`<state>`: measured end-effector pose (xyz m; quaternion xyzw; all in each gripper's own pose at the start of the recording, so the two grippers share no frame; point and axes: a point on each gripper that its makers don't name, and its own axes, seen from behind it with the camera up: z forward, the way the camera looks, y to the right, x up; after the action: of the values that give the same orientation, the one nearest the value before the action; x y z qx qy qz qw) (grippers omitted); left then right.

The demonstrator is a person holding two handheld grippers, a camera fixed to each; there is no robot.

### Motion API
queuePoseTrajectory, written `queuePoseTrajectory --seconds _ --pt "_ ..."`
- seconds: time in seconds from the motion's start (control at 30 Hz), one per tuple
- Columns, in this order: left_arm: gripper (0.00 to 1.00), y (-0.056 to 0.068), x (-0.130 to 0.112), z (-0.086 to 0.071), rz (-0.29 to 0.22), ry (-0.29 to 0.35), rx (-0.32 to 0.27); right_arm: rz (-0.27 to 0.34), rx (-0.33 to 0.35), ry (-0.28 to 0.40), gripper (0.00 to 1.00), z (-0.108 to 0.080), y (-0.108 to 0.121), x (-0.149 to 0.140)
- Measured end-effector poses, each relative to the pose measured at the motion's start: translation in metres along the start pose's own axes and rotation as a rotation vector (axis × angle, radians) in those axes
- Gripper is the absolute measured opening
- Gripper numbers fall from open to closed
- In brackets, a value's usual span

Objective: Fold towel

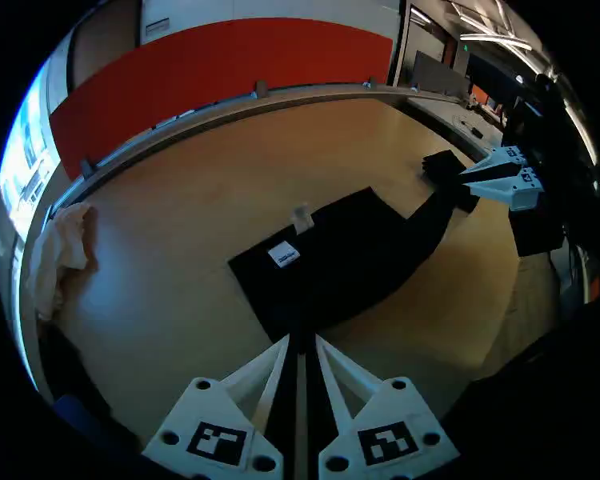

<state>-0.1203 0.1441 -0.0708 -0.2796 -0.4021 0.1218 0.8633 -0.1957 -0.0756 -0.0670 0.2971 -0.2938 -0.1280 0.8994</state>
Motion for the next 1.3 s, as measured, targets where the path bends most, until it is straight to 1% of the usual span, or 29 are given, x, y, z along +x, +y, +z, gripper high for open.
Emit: queuePoseTrajectory --seconds 0.27,0.43,0.6,0.87,1.1,1.3 --pt "0.07 -0.012 0.010 0.025 -0.012 -0.013 0.012 0.012 -0.020 -0.023 0.12 0.028 0.019 -0.004" --pt "0.07 -0.020 0.010 0.039 -0.018 -0.032 0.018 0.029 -0.027 -0.034 0.12 0.042 0.027 -0.006" --pt "0.07 -0.023 0.009 0.047 -0.026 -0.046 0.018 0.043 -0.025 -0.043 0.12 0.050 0.030 -0.009" --pt "0.07 -0.028 0.006 0.057 -0.030 -0.056 0.017 0.047 -0.021 -0.062 0.12 0.060 0.033 -0.015" --pt "0.07 -0.035 0.004 0.076 -0.036 -0.069 0.025 0.051 -0.022 -0.089 0.12 0.077 0.036 -0.026" --pt "0.09 -0.041 0.006 0.092 -0.053 -0.070 0.031 0.064 -0.041 -0.111 0.12 0.093 0.044 -0.036"
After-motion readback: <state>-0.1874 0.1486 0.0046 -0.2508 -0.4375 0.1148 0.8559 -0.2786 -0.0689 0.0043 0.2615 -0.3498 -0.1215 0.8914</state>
